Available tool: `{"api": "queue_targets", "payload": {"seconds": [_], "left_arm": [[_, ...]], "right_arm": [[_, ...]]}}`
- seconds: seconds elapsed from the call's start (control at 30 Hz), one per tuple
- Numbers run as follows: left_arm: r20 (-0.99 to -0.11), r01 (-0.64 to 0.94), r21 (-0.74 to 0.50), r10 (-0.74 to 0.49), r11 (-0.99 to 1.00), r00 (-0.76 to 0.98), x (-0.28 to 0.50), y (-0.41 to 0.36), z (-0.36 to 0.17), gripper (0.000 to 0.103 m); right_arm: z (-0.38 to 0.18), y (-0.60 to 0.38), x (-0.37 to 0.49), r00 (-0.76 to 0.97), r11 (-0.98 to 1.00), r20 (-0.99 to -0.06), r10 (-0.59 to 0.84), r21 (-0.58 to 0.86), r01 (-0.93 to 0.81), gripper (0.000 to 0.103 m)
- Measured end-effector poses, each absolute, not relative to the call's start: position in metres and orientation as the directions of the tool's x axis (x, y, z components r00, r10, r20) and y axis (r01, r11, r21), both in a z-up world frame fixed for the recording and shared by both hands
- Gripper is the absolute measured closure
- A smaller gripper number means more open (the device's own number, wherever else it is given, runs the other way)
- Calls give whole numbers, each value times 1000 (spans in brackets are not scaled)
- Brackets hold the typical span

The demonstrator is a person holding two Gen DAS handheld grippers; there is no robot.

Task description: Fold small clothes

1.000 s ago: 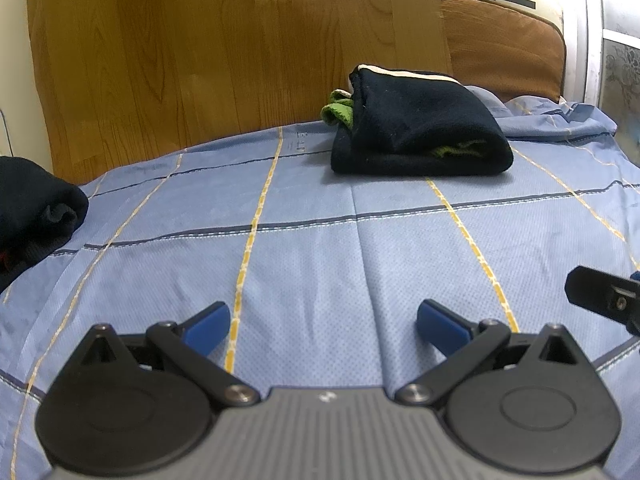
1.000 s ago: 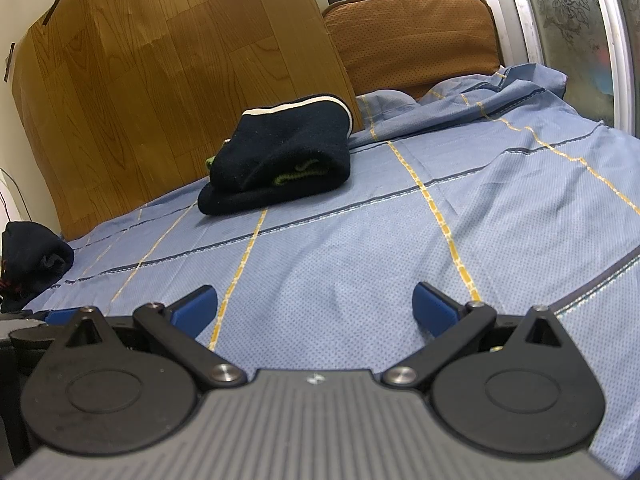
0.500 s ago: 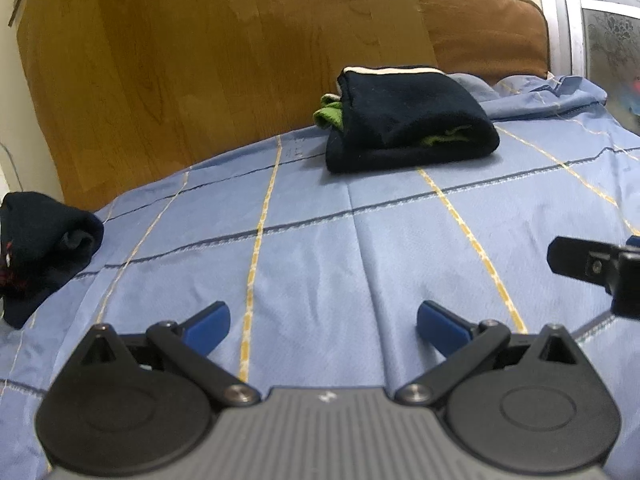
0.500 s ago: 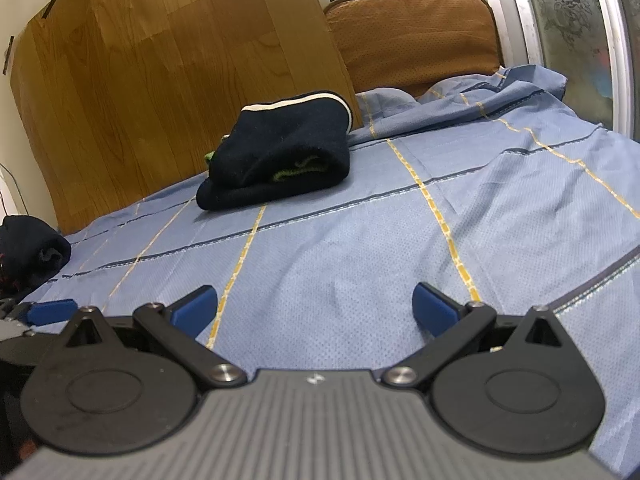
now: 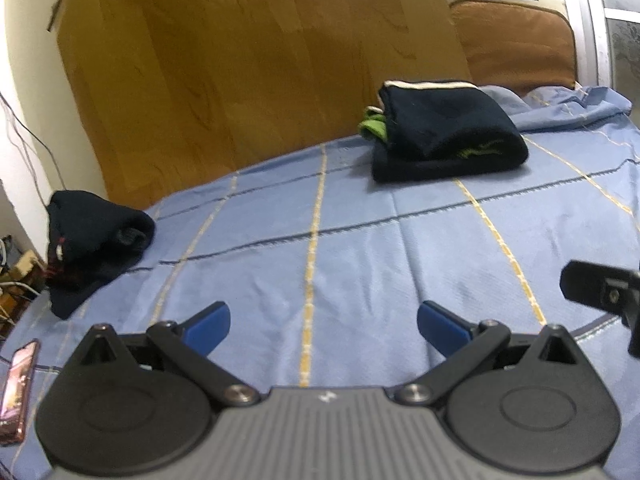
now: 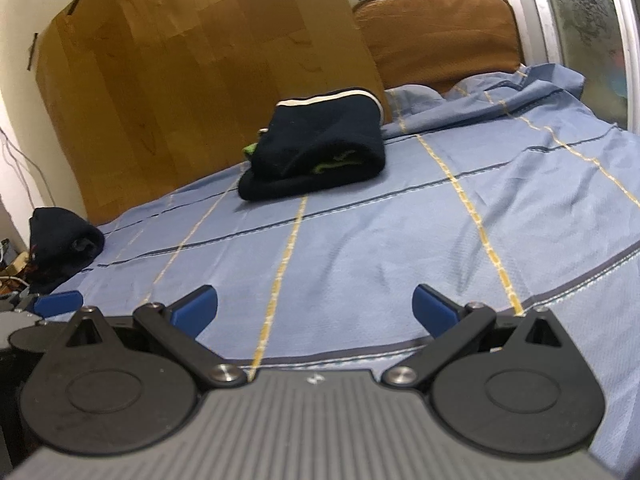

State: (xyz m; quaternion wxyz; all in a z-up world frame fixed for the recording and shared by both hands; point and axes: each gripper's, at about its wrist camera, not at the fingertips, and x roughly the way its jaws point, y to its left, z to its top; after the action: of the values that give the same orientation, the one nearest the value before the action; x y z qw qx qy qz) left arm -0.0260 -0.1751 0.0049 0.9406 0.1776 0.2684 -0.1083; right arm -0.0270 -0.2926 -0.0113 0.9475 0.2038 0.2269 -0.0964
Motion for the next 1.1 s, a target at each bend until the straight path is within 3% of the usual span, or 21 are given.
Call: {"api": "queue_targets", "payload": {"seconds": [1.1], "left_arm": [[-495,203,350,-4,915,869,-25,-161,10,0]], "right_arm": [[-9,-285,-31,884,892,-463,-67,368,261,0]]}}
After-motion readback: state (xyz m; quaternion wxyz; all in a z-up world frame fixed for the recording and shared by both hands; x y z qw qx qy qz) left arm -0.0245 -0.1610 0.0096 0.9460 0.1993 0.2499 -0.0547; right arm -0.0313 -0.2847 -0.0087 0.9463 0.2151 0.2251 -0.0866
